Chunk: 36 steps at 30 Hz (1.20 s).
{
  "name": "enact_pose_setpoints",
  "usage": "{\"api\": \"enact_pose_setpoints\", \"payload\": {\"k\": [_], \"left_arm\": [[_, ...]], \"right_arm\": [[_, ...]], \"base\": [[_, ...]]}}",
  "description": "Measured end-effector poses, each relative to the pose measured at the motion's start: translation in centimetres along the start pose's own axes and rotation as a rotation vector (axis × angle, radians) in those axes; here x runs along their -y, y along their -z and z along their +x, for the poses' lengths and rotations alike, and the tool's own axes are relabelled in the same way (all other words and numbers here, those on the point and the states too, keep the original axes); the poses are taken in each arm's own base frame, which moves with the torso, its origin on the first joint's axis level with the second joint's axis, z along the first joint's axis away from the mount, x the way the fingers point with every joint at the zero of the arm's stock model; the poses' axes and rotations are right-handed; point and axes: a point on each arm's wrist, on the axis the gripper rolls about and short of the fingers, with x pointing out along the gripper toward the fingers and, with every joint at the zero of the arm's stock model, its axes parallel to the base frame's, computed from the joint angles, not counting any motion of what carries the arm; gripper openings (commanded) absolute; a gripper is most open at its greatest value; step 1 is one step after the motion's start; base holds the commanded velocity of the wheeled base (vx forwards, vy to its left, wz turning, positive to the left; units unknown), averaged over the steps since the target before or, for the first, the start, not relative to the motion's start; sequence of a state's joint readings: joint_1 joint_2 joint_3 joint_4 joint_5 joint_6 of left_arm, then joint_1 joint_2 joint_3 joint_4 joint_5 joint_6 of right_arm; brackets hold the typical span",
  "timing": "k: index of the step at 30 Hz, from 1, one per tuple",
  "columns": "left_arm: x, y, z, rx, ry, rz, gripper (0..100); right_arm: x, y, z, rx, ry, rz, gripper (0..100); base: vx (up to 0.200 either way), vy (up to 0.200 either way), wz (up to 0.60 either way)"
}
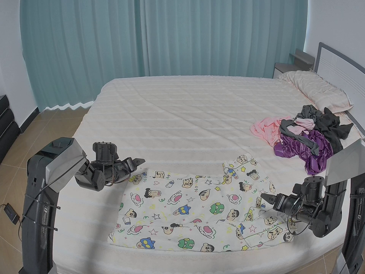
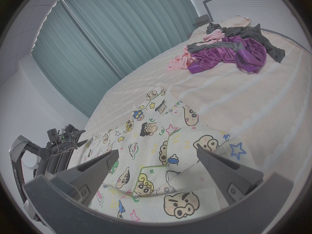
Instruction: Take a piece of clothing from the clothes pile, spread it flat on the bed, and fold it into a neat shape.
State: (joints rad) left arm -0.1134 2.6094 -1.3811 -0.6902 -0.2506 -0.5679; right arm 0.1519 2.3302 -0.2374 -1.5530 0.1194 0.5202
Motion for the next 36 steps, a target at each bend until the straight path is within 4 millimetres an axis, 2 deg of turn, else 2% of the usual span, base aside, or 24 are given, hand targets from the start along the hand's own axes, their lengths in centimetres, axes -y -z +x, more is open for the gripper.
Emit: {"api": "enact_pose_setpoints", "payload": {"k": [13, 14, 19, 24, 36], "left_arm": [[0.4, 1.1, 0.4, -0.102, 0.014, 0.071, 100], [0.5, 1.2, 0.5, -0.105, 0.017, 0.080, 0], [0.8, 1.6, 0.7, -0.118, 0.019, 0.099, 0], [0.7, 1.6, 0.6, -0.121, 0.011, 0.098, 0], [-0.3, 1.1, 0.1, -0.035, -0.053, 0.002, 0]], "right_arm": [[-0.7, -0.8, 0.7, 0.056, -0.009, -0.021, 100], [-0.8, -0.9, 0.8, 0.062, -0.014, -0.023, 100], [-1.3, -1.8, 1.5, 0.102, -0.037, -0.030, 100], [-1.3, -2.8, 3.1, 0.111, -0.030, -0.036, 100], [-0.6, -7.4, 9.8, 0.103, 0.029, -0.048, 100]], "base": [[0.000, 0.000, 0.00], [0.000, 0.000, 0.00], [0.000, 0.000, 0.00], [0.000, 0.000, 0.00], [0.000, 0.000, 0.00]]}}
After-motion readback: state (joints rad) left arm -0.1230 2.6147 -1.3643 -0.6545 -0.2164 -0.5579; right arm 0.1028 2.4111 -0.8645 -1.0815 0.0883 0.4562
